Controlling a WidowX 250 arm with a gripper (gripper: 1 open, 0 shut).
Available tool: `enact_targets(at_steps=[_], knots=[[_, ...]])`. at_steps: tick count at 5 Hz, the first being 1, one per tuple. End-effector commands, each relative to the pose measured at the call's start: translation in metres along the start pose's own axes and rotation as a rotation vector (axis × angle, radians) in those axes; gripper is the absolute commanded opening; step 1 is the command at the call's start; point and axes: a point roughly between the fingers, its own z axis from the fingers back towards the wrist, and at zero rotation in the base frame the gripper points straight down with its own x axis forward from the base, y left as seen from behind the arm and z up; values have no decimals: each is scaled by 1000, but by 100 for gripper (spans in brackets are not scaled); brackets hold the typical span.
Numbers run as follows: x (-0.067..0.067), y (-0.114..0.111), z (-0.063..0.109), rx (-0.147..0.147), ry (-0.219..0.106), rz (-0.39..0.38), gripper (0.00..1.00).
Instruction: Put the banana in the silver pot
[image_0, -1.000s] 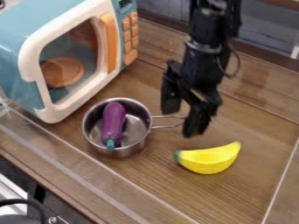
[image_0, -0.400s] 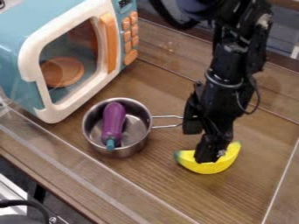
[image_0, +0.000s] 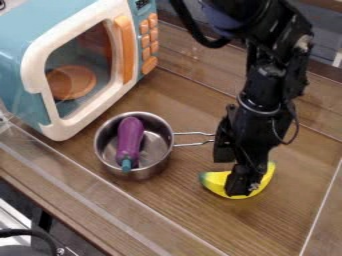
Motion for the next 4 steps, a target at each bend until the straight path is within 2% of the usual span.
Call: enact_targets(at_steps=[1,4], knots=[[4,1,4,19,-25,-6,100],[6,2,0,8,-36,20,100]])
